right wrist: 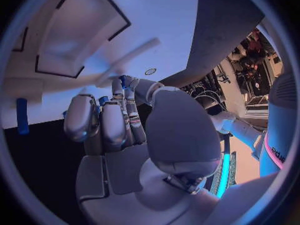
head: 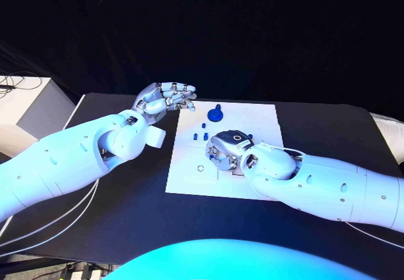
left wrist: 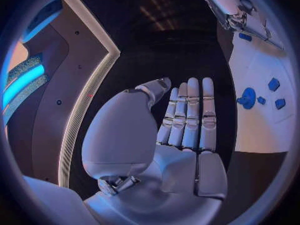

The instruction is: Assemble the parts on the task board

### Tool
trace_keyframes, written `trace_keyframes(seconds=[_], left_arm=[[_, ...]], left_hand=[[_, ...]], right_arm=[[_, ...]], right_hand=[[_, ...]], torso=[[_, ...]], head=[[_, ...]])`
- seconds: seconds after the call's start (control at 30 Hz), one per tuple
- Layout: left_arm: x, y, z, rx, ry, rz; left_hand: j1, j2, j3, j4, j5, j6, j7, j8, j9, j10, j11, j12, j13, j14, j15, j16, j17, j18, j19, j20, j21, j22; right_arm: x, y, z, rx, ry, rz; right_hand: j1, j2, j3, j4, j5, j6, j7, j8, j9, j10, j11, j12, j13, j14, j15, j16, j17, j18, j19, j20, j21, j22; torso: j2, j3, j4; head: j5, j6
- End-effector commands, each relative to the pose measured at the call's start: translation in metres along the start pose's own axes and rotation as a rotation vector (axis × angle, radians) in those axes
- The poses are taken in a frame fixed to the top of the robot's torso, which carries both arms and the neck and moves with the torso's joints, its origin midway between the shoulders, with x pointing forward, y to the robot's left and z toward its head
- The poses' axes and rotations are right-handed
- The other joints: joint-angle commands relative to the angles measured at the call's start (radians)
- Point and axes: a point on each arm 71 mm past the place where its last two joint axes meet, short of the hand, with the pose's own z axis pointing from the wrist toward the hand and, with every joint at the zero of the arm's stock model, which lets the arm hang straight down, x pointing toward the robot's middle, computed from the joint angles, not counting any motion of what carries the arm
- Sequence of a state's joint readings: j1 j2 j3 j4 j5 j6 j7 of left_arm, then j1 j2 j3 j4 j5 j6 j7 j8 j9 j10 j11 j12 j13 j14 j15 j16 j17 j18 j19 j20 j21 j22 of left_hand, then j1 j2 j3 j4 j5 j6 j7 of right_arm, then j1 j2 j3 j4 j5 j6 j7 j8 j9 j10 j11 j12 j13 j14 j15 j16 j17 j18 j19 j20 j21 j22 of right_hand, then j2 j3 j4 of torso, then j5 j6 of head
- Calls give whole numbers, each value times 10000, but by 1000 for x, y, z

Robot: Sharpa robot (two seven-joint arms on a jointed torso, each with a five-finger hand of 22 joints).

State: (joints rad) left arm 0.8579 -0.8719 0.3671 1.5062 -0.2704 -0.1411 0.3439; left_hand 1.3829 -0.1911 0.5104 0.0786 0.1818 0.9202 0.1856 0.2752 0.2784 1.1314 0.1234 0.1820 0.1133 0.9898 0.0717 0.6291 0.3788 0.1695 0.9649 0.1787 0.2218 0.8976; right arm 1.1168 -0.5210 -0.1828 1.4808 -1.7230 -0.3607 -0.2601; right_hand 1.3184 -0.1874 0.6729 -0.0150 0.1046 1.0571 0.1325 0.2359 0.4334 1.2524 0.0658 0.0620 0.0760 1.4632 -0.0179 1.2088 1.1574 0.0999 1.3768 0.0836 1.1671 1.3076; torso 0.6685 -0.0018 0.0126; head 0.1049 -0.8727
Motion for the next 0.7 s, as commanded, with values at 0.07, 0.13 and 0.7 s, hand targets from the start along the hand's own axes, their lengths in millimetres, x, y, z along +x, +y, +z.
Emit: trace_keyframes(seconds=[0.07,0.13,0.7], left_arm=[[2,-1,0,53,155,-28],[2,-1,0,49,155,-28],[1,1,1,-5,150,-34]], left_hand=[[90,13,-56,25,-5,0,64,-69,-17,-2,61,-32,-2,30,56,-48,10,86,12,16,-40,-15],[90,13,-56,25,-5,0,64,-69,-17,-2,61,-32,-2,30,56,-48,10,86,12,16,-40,-15],[81,28,-66,39,-5,3,65,-72,-18,-1,63,-43,0,35,58,-69,29,86,15,20,-55,-24]], right_arm=[[8,3,-2,-282,454,45],[7,3,-2,-261,391,60],[4,-3,-2,23,-58,154]], right_hand=[[-94,-54,-67,17,-37,-117,33,-96,-53,-276,96,-19,-50,352,101,63,-28,-141,-16,96,-78,437],[-129,-119,-61,50,-55,-199,71,-153,-77,-481,151,-20,-87,332,147,60,-68,-125,-59,132,-171,400],[387,-450,-1354,329,-152,-1407,228,-988,-554,-2851,539,232,-99,-502,466,-1721,-2393,413,-1447,451,-3396,-1218]], torso=[[4,-2,4],[0,-5,6],[0,2,6]], head=[[-8,1],[-18,1],[-77,1]])
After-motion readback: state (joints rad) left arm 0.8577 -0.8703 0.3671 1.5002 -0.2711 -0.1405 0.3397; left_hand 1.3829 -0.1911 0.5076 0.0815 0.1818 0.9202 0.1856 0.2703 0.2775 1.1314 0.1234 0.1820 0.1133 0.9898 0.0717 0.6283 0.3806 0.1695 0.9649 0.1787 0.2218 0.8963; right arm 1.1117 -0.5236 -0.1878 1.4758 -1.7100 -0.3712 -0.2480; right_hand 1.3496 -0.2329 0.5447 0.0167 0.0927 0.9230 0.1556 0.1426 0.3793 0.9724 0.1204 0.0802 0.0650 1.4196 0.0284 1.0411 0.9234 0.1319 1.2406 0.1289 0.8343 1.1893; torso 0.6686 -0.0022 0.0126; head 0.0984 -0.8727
